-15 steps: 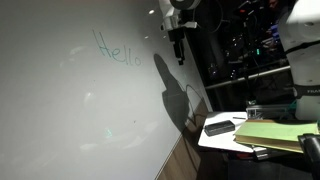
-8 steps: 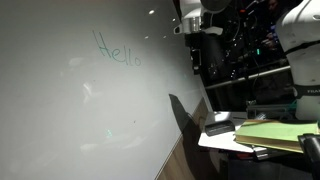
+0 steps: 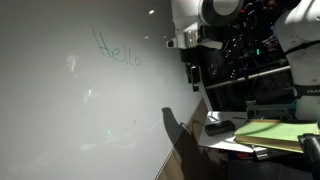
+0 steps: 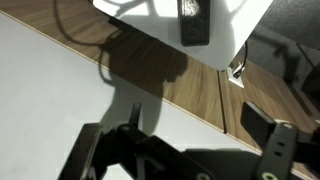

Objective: Use the eraser to wipe off the markings on the whiteboard

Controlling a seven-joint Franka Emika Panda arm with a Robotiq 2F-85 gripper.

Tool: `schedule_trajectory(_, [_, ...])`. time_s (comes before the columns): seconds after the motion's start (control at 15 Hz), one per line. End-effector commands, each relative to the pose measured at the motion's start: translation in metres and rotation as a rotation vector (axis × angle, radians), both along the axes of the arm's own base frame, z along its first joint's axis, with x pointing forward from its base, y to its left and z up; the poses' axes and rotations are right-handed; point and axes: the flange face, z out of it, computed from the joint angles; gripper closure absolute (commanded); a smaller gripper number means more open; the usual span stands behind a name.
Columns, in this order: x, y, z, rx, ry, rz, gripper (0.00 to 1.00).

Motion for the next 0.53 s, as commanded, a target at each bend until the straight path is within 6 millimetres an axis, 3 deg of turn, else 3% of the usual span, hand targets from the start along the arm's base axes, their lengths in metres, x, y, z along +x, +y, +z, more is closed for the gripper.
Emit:
schedule_trajectory(0.0, [0.001, 0.017, -0.043, -0.054, 0.097, -0.011, 0.00])
schedule_trajectory(0.2, [0.004, 0.024, -0.083, -0.077, 0.170, -0.011, 0.00])
schedule_trajectory(0.47, [0.006, 0.018, -0.140, -0.101, 0.266, -0.027, 0.00])
